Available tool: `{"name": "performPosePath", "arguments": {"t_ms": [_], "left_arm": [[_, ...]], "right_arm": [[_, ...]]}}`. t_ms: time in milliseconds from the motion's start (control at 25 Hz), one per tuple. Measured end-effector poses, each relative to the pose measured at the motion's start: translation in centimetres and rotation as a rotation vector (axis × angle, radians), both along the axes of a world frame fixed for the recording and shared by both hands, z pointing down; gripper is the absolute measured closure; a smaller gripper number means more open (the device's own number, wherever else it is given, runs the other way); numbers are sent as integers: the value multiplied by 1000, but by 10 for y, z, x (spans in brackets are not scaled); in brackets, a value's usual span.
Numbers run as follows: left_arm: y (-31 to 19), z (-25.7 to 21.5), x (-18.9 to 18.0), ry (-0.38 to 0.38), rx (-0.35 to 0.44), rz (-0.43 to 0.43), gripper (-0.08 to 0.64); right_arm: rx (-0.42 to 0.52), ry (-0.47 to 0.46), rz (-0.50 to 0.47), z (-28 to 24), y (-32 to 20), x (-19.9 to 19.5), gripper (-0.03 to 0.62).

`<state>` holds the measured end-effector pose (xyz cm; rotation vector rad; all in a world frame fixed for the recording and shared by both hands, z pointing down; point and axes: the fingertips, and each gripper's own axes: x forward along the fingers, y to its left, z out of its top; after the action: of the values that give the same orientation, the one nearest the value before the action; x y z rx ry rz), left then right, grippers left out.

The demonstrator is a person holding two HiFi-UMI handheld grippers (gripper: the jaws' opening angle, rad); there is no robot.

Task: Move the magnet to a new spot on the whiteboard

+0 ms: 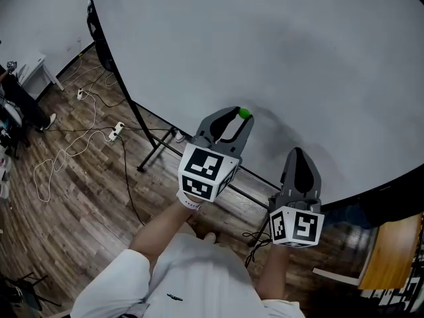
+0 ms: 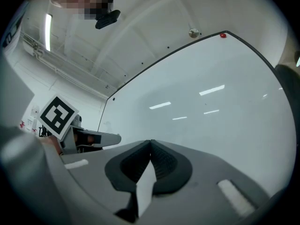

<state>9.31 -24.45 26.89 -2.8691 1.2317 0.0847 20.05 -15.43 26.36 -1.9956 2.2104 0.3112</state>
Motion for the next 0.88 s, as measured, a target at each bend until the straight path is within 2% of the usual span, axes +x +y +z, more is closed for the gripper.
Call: {"name": "performPosePath", "arguments": {"t_ms": [480,880], "left_arm": [[35,18,-70,0,-12,-61,437],[39,30,-90,9,-26,-79,437]], "right_arm": [[-12,16,-51,6,2,-25,586],[-10,19,-76,16,1,-40,586]]}}
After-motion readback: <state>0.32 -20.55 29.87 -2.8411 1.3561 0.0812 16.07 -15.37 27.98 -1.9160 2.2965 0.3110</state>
